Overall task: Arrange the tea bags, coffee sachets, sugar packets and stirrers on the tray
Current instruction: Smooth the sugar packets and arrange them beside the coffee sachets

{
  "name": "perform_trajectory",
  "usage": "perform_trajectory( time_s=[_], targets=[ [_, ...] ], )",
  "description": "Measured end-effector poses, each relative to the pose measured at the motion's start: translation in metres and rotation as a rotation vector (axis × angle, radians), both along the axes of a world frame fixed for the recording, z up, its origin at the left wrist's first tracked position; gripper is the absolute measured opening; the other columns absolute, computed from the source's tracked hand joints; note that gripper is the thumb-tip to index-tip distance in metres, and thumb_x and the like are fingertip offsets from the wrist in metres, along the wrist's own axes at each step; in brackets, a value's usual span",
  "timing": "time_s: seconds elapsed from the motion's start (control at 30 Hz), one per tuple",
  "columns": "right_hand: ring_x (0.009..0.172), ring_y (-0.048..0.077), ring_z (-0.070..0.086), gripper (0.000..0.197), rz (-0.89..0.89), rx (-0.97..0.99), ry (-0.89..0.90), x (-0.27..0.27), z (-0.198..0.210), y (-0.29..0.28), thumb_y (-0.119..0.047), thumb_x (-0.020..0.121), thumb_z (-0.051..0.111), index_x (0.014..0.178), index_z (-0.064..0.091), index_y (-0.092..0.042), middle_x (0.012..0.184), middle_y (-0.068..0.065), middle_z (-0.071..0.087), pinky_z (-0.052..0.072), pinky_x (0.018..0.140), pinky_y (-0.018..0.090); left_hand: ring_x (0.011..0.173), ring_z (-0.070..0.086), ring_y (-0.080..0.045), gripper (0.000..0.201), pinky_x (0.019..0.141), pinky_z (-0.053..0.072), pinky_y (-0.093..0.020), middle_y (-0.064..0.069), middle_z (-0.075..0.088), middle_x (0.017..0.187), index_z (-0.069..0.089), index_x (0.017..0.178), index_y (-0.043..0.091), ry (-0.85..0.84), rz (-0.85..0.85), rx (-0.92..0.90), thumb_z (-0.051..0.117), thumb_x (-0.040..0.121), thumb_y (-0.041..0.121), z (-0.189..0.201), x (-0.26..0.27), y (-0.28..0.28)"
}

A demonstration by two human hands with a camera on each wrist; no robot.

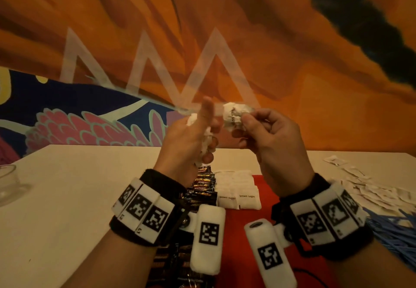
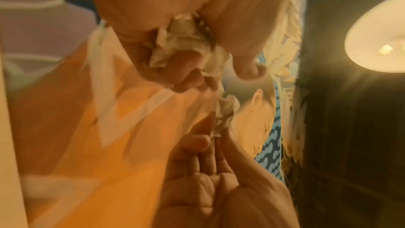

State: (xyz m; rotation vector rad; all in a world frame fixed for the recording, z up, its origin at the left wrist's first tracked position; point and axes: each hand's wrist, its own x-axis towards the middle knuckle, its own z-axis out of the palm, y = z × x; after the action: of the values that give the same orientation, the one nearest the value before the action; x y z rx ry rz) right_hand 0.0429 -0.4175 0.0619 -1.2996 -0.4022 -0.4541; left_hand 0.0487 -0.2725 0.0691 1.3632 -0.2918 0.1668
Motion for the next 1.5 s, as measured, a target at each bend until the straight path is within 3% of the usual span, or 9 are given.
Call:
perform_trajectory(
  time_s=[0.27,0.43,0.67,0.77,0.93,1.07,1.17,1.3,1.5],
  targets=[
    [0.057,0.018,0.062,0.010,0.073,-0.127,0.080,0.008,-0.005,-0.008,-0.006,0.095,0.058,0.105,0.059,-0.008,0.067,0.005,0.068,0.047,0.054,0.029,0.053,0.051,-0.009,0.012,0.042,0.037,-0.023,0.005,0.061,0.063,0.069,0.096,0.012,-0.122,0.063,0.077,0.072,0.088,0.021,-0.001,0.000,0.001],
    [0.080,0.022,0.066,0.028,0.084,-0.250,0.010,0.010,-0.006,-0.013,-0.020,0.082,0.077,0.105,0.067,-0.009,0.095,0.011,0.071,0.050,0.063,0.030,0.056,0.053,-0.010,0.011,0.044,0.039,-0.023,0.004,0.062,0.065,0.070,0.099,0.014,-0.103,0.043,0.086,0.070,0.089,0.019,-0.004,0.002,0.001],
    [0.072,0.016,0.061,0.016,0.089,-0.239,0.009,0.013,-0.003,-0.019,0.001,0.086,0.066,0.088,0.071,-0.014,0.079,-0.003,0.072,0.047,0.062,0.028,0.054,0.053,-0.012,0.022,0.042,0.037,-0.023,0.002,0.063,0.066,0.068,0.086,0.016,-0.093,0.023,0.083,0.074,0.074,0.033,-0.001,0.001,0.003],
    [0.080,0.028,0.062,0.006,0.108,-0.093,0.046,0.014,-0.001,-0.019,-0.013,0.085,0.066,0.084,0.070,-0.009,0.085,0.008,0.072,0.049,0.071,0.039,0.054,0.052,-0.012,0.016,0.042,0.036,-0.023,0.003,0.067,0.067,0.068,0.099,0.016,-0.064,0.005,0.074,0.073,0.084,0.021,-0.002,0.001,0.001],
    [0.078,0.021,0.064,0.025,0.110,-0.144,0.036,0.013,-0.002,-0.018,-0.033,0.073,0.070,0.089,0.070,-0.014,0.085,0.006,0.072,0.049,0.068,0.034,0.058,0.055,-0.014,0.016,0.043,0.037,-0.024,0.001,0.065,0.069,0.068,0.093,0.015,-0.057,-0.022,0.046,0.074,0.081,0.024,-0.006,0.002,-0.005],
    [0.081,0.027,0.064,0.024,0.025,-0.149,0.004,0.017,-0.004,-0.021,-0.036,0.078,0.065,0.090,0.073,-0.017,0.088,0.009,0.072,0.051,0.073,0.045,0.057,0.054,-0.013,0.014,0.042,0.037,-0.023,-0.003,0.063,0.070,0.068,0.096,0.011,-0.041,-0.042,0.058,0.074,0.084,0.016,-0.007,0.004,-0.004],
    [0.075,0.021,0.061,0.027,0.046,-0.144,0.026,0.016,-0.005,-0.018,-0.038,0.077,0.065,0.092,0.072,-0.017,0.084,0.005,0.071,0.049,0.066,0.035,0.057,0.053,-0.014,0.015,0.042,0.037,-0.022,-0.003,0.062,0.068,0.067,0.097,0.011,-0.018,-0.012,0.005,0.074,0.084,0.016,-0.009,0.006,-0.004],
    [0.077,0.020,0.065,0.024,0.062,-0.124,0.034,0.016,-0.006,-0.016,-0.029,0.068,0.074,0.081,0.068,-0.010,0.084,0.010,0.072,0.052,0.065,0.029,0.059,0.052,-0.013,0.023,0.040,0.036,-0.019,-0.003,0.061,0.070,0.067,0.098,0.010,0.039,-0.058,-0.130,0.073,0.077,0.020,-0.010,0.010,-0.003],
    [0.070,0.018,0.064,0.006,0.019,0.032,0.036,0.017,-0.004,-0.017,-0.006,0.084,0.069,0.083,0.065,-0.011,0.080,0.009,0.070,0.052,0.057,0.024,0.056,0.054,-0.015,0.019,0.041,0.035,-0.021,-0.005,0.060,0.065,0.063,0.094,0.011,0.016,-0.053,-0.020,0.075,0.080,0.014,-0.010,0.009,-0.003]
  ],
)
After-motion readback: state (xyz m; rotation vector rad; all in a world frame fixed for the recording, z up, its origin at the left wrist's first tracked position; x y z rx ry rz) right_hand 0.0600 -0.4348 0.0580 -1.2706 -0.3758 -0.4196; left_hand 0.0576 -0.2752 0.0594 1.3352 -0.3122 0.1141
